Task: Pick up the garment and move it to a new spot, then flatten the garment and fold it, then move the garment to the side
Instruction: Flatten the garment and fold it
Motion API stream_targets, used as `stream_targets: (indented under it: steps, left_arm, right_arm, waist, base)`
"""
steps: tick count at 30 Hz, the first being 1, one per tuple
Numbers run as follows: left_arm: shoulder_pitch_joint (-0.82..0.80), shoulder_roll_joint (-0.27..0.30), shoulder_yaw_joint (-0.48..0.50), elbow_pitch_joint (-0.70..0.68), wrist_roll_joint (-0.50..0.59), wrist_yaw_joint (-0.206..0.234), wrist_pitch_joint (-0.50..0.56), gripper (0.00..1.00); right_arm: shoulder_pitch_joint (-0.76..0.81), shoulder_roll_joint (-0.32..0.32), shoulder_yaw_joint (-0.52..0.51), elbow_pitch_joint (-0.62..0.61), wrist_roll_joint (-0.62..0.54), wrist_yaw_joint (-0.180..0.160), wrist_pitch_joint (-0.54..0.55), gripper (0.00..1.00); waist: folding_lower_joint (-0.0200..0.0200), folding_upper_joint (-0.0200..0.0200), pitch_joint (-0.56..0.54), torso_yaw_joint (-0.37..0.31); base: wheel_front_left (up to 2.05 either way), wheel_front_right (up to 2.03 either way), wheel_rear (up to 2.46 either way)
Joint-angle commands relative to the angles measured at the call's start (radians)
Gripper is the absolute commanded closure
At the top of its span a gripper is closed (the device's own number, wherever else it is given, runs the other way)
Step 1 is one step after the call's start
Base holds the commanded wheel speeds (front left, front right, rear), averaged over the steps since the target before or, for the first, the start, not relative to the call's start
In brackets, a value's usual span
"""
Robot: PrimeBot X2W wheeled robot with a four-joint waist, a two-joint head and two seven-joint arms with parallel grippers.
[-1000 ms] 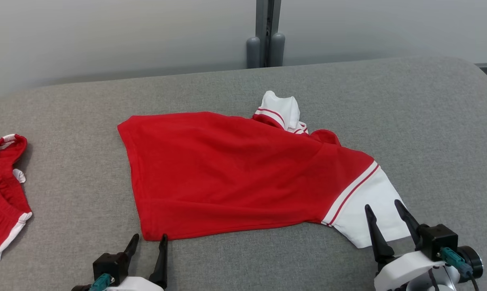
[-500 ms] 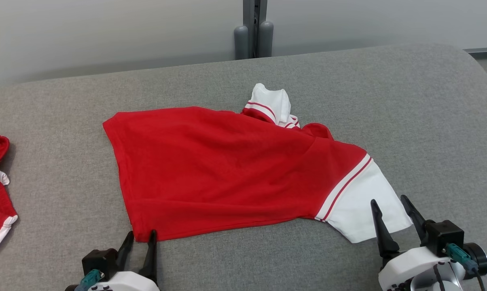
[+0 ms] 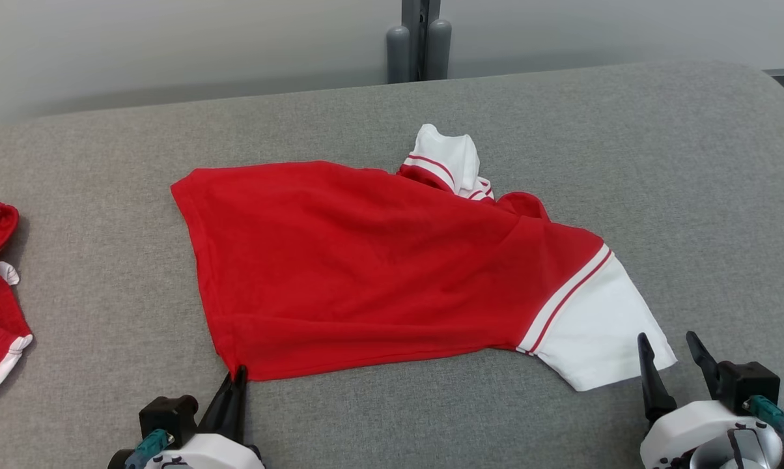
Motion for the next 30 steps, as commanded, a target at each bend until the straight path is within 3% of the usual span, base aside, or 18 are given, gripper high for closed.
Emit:
stream_targets:
  steps: [1,11,13,18,30]
  left_arm:
    - [-0.01,0.007,0.002,0.002,0.006,-0.002,0.001,1.0]
    - [-0.025,0.007,0.0,-0.009,0.029,-0.005,0.002,1.0]
    - [-0.029,0.007,0.002,-0.015,0.032,-0.005,0.002,1.0]
    - [-0.034,0.007,0.003,-0.052,0.048,-0.016,0.0,1.0]
    - [-0.132,0.032,0.051,-0.263,0.122,-0.055,0.0,1.0]
  right_arm:
    - [-0.017,-0.005,-0.008,0.021,-0.003,0.0,-0.005,0.0]
    - [-0.072,-0.004,-0.009,0.206,0.011,0.0,0.001,0.0]
    - [-0.08,-0.002,0.012,0.231,0.037,0.0,0.003,1.0]
    - [-0.088,-0.005,0.023,0.176,0.081,0.0,0.001,1.0]
    - [-0.167,-0.016,0.007,-0.166,0.242,0.0,-0.003,1.0]
  waist:
    - [0.0,0.0,0.007,0.006]
    - [0.0,0.0,0.031,0.025]
    - [0.0,0.0,0.033,0.027]
    - [0.0,0.0,0.022,0.027]
    - [0.0,0.0,-0.113,0.036]
  base:
    - [0.0,0.0,0.0]
    - [0.0,0.0,0.0]
    - [0.0,0.0,0.0]
    - [0.0,0.0,0.0]
    - [0.0,0.0,0.0]
